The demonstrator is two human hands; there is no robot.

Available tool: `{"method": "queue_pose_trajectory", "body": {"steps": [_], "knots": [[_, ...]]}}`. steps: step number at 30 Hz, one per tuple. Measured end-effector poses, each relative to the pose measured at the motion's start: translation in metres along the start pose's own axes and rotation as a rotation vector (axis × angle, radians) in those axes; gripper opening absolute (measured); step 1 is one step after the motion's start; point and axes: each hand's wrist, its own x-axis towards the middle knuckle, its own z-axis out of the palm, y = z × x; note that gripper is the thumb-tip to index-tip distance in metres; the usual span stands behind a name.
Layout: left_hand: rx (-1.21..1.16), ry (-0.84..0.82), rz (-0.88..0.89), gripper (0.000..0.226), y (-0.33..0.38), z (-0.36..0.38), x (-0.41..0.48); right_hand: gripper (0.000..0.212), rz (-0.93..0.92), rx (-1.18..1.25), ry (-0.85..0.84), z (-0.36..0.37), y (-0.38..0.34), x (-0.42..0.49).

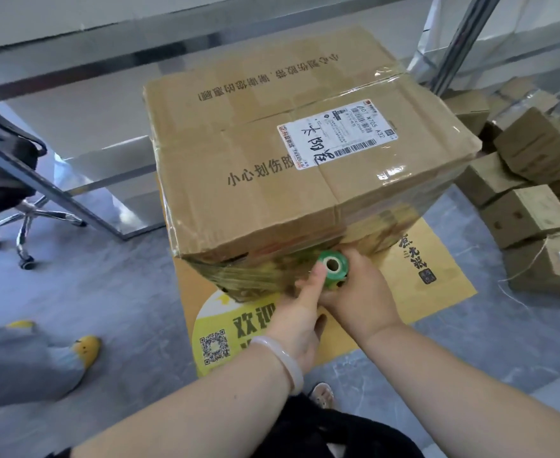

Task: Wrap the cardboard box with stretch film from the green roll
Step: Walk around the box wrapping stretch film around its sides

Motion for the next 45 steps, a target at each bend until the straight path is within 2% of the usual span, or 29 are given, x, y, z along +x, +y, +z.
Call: {"method": "queue_pose_trajectory", "body": {"steps": [2,4,6,9,12,14,17,19,22,24,27,30,34,37,41,45], "knots": [[0.003,-0.011,-0.012,0.07,-0.002,0.005,0.001,0.054,0.022,-0.038,-0.013,-0.002,0.001,0.003],[0.002,-0.009,-0.018,0.042,0.001,0.006,0.004,0.046,-0.018,-0.039,-0.025,-0.002,0.004,0.004],[0.027,-0.012,-0.016,0.031,0.004,0.005,0.01,0.035,-0.069,0.009,-0.026,-0.003,0.01,0.003],[0.049,-0.02,-0.035,0.037,0.003,0.002,0.02,0.035,-0.025,0.06,-0.048,-0.006,0.018,-0.001],[0.005,-0.03,-0.053,0.073,0.005,0.004,0.026,0.044,-0.019,0.051,-0.032,-0.01,0.021,0.0],[-0.026,-0.038,-0.048,0.093,0.006,0.009,0.026,0.04,-0.058,0.007,0.015,-0.01,0.023,0.002],[-0.007,-0.087,-0.027,0.098,0.001,0.014,0.02,0.041,-0.042,-0.049,0.097,-0.011,0.026,0.005],[0.032,-0.122,-0.034,0.091,-0.008,0.02,0.017,0.046,-0.002,-0.037,0.112,-0.015,0.026,0.008],[0.023,-0.06,-0.026,0.048,-0.013,0.036,0.018,0.051,0.004,-0.007,0.044,-0.023,0.027,0.016],[0.02,0.006,-0.024,0.033,-0.015,0.046,0.02,0.051,-0.035,-0.022,-0.023,-0.029,0.033,0.02],[-0.009,0.065,-0.014,0.028,-0.02,0.056,0.026,0.049,-0.123,-0.092,-0.115,-0.04,0.047,0.022],[-0.054,0.112,0.007,0.025,-0.023,0.066,0.028,0.046,-0.157,-0.054,-0.13,-0.049,0.054,0.025],[-0.138,0.11,0.061,0.045,-0.025,0.08,0.026,0.048,-0.136,0.073,-0.183,-0.062,0.055,0.034],[-0.118,0.15,0.106,0.098,-0.031,0.087,0.03,0.049,-0.21,0.014,-0.23,-0.071,0.063,0.039],[-0.147,0.193,0.127,0.145,-0.038,0.099,0.035,0.044,-0.352,-0.089,-0.3,-0.079,0.077,0.043],[-0.217,0.163,0.152,0.144,-0.039,0.11,0.036,0.046,-0.321,-0.07,-0.323,-0.097,0.078,0.052]]}}
